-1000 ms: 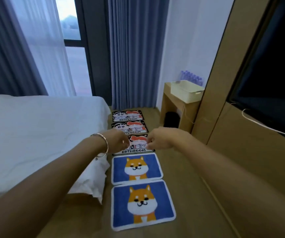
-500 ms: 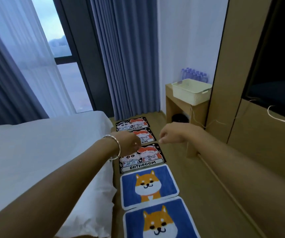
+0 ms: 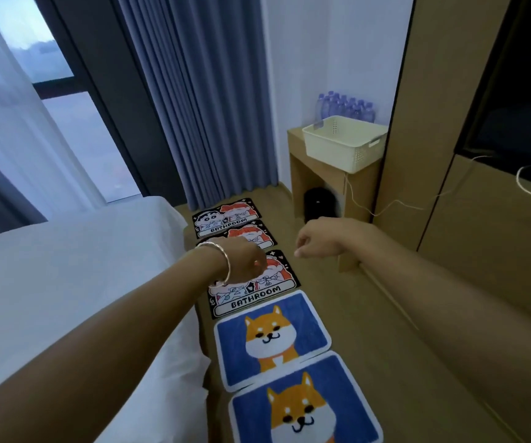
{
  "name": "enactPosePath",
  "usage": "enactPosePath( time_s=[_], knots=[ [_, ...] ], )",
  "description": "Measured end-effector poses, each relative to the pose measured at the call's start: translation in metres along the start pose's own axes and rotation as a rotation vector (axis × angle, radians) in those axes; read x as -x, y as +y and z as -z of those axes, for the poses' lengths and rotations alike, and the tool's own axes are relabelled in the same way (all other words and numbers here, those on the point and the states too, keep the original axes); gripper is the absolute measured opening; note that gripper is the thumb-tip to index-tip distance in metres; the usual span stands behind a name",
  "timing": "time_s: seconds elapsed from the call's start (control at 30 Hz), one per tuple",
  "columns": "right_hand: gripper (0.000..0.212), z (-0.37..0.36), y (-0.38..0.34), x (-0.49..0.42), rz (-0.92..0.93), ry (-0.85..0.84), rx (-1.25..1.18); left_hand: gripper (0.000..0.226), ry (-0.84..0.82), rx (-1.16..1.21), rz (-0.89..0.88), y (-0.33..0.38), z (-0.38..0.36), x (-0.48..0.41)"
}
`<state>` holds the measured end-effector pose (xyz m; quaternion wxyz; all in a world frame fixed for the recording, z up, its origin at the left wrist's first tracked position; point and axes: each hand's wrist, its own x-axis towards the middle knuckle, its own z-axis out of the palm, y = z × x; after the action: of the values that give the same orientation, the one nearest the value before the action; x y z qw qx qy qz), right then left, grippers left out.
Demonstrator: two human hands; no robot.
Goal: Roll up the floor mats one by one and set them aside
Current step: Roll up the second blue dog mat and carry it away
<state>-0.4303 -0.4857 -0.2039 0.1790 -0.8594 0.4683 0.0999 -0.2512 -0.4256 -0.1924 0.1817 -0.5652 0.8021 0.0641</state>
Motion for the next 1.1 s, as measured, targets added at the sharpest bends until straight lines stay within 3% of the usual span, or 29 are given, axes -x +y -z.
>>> enactPosePath(
  time_s=[0.33, 0.43, 0.57, 0.7, 0.87, 1.1],
  knots=[
    [0.039, -0.037, -0.023, -0.084, -0.314, -0.006, -0.192, 0.028, -0.068, -0.048, -0.3, -0.103, -0.023, -0.101],
    [0.032, -0.075, -0.029, -0.091, -0.421, 0.039, -0.347, 0.029, -0.068, -0.064, -0.393, -0.111, -0.043, -0.133],
    [0.03, -0.143, -0.029, -0.068, -0.576, -0.092, -0.468, 0.027, -0.141, -0.079, -0.526, -0.088, -0.09, -0.154],
    [0.034, -0.2, -0.015, -0.04, -0.738, -0.027, -0.587, 0.032, -0.277, -0.132, -0.623, -0.055, -0.143, -0.149],
    [0.03, -0.308, -0.026, -0.047, -0.818, -0.004, -0.748, 0.033, -0.27, -0.152, -0.664, -0.035, -0.236, -0.161],
    [0.028, -0.499, -0.072, -0.086, -0.899, -0.215, -0.893, 0.031, -0.413, -0.099, -0.676, -0.03, -0.413, -0.199]
  ],
)
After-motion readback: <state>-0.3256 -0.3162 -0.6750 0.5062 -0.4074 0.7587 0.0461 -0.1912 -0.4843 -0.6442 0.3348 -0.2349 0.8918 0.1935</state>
